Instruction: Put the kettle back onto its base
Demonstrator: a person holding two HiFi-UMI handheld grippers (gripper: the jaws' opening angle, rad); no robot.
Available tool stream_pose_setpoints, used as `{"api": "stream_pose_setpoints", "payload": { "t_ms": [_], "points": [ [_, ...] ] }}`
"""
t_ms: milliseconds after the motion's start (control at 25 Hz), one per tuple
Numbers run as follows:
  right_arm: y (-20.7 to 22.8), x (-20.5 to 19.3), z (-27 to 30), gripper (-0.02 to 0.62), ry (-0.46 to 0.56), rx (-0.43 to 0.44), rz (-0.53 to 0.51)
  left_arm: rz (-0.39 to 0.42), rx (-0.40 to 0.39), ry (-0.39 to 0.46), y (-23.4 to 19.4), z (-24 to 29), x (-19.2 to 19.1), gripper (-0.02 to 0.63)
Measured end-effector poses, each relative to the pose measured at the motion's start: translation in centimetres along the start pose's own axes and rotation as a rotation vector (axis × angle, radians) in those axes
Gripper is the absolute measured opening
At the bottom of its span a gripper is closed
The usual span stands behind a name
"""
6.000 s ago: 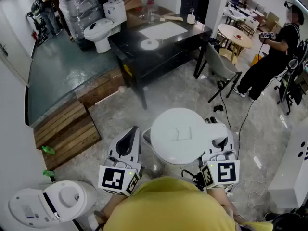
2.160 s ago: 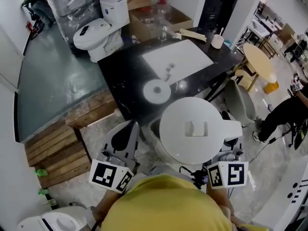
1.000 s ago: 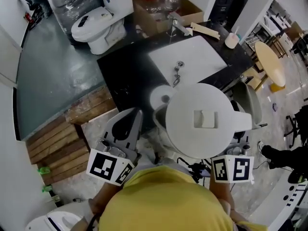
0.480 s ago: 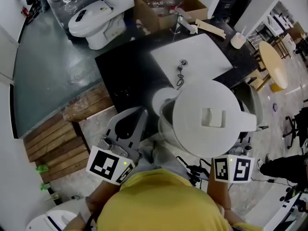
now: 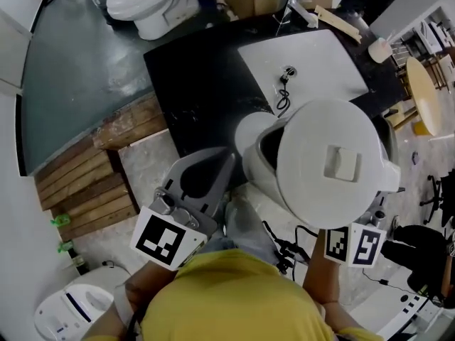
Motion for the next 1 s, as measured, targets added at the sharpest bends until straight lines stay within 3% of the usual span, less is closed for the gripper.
{"api": "stream_pose_setpoints", "payload": {
  "t_ms": [240, 1000],
  "points": [
    [-0.8, -0.5, 2.2, 0.067, 0.051, -0.01, -0.004, -0.027, 0.003, -0.019, -1.3, 1.2, -0.9, 0.009],
    [-2.2, -5.9, 6.1, 0.067, 0.03, 0.022, -0.005, -0.073, 0.049, -0.061, -4.6, 3.3, -3.7, 0.009]
  ]
}}
Point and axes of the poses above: the fingertips, and each gripper's own axes: z forward along the fingers, y to its right, x out of its top, the point moved 6 cm from there along -z, backward along the fingers, and after that the axes turned 11 degrees about -z, right-handed, at the moved point
